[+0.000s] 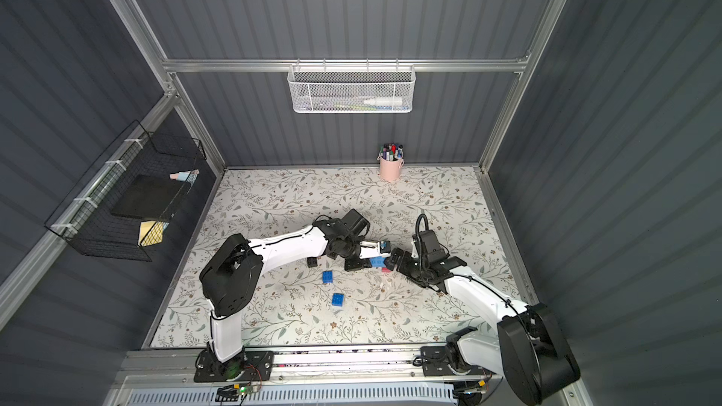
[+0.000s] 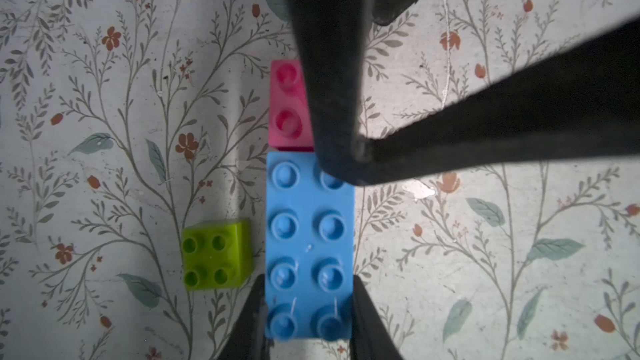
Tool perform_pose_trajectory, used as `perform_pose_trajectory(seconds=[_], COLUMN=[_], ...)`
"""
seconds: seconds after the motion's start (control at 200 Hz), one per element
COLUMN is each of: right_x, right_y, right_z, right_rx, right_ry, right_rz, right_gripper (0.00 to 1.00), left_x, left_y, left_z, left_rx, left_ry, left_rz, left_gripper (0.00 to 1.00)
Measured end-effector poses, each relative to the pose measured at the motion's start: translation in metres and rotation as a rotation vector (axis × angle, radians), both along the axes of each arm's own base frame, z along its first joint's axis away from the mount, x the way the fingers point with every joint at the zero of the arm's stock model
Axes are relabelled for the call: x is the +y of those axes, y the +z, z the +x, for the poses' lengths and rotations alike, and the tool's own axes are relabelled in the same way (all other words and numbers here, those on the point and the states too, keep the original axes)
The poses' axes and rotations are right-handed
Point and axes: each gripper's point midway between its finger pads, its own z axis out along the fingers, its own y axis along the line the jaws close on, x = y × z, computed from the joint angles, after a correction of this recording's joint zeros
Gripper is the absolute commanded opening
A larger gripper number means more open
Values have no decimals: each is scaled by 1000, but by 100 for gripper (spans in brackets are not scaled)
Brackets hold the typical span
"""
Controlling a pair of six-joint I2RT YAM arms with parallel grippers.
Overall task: Assemble the number 4 with lego
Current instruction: Assemble the lego brick with the lego brick.
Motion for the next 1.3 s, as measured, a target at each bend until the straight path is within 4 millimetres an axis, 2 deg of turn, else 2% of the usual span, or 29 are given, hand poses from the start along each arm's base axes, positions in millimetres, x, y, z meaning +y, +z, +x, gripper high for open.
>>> perform_pose_trajectory(seconds=[0.195, 0.435, 0.725, 1.091, 1.301], right_x=[0, -5, -6, -7, -6], right_y=[-8, -16, 6, -7, -5], right_z=[0, -3, 1, 1, 3], right_rx=[22, 33, -47, -4, -16], right_ry=[2, -9, -20, -17, -12], right_rz=[-6, -11, 21, 3, 5], right_gripper=[99, 99, 99, 99, 99], left_x=[-5, -4, -4, -3, -6], left_y=[8, 6, 5, 3, 3], left_z=[9, 10, 9, 0, 3], left_rx=[-26, -23, -14, -3, -5], left_ry=[9, 9, 4, -23, -26], left_rz=[2, 21, 23, 42, 47], left_gripper=[0, 0, 0, 0, 0])
